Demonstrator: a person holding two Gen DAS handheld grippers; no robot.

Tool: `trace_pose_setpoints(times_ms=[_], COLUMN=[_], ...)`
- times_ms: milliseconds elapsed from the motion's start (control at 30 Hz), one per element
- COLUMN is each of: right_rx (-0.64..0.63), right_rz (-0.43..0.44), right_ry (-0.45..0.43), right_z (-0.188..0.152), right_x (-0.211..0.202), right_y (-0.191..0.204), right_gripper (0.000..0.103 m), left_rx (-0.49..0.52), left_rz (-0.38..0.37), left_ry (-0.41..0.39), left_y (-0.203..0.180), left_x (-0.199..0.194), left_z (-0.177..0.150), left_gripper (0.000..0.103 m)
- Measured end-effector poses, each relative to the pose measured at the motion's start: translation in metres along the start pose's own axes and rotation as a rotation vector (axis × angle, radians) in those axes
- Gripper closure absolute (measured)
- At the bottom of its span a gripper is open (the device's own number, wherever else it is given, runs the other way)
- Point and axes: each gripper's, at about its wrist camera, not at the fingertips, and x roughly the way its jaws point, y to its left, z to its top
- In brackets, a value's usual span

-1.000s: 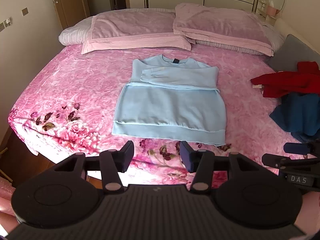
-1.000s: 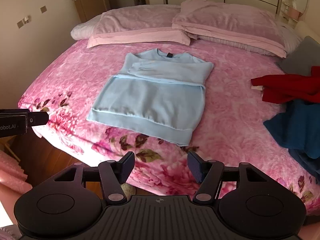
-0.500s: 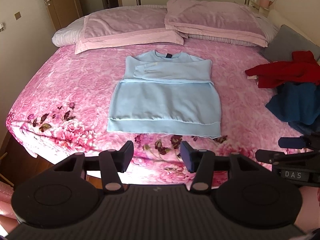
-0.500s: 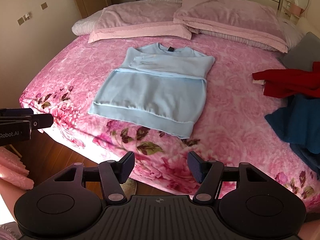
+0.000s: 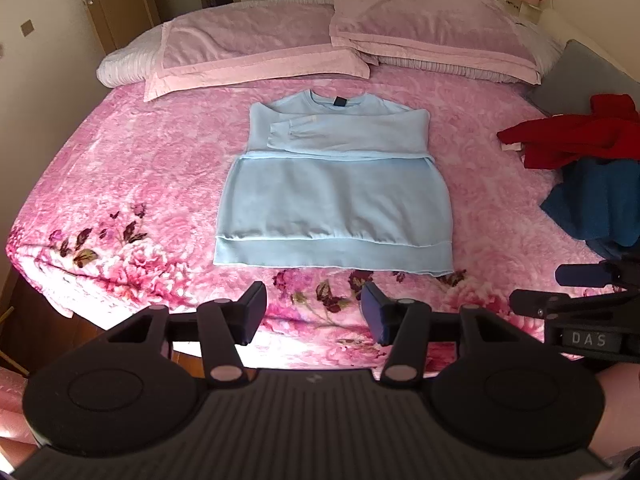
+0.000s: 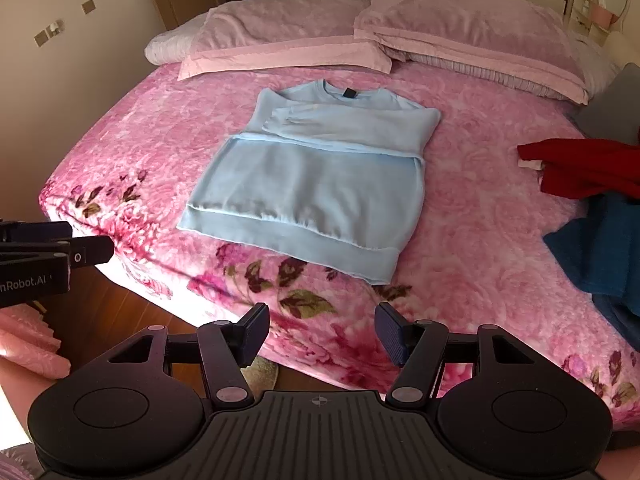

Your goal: Fold clothes

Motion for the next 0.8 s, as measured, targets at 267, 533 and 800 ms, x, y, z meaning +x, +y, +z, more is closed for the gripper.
trace_pose_setpoints(times_ms=[267, 533, 800], right_rx=[0.129, 0.364, 0.672], right_rz=[-0.063, -0.149, -0.177], right_ry=[-0.004, 0.015, 0.022], right_z=[0.034, 0.065, 0.057], right_x=[0.035, 0.078, 0.126], right_y=[-0.026, -0.069, -0.093], right_gripper=[0.041, 0.041, 0.041], left_rx=[-0.083, -0.116, -0.153], left_rz=[-0.03, -0.096, -0.223], left_ry=[0.026, 0.123, 0.263], left_y=[0.078, 0.172, 0.227], left_x=[0.059, 0.152, 0.262], left_z=[0.034, 0.088, 0.098], left_gripper=[0.054, 0.054, 0.054])
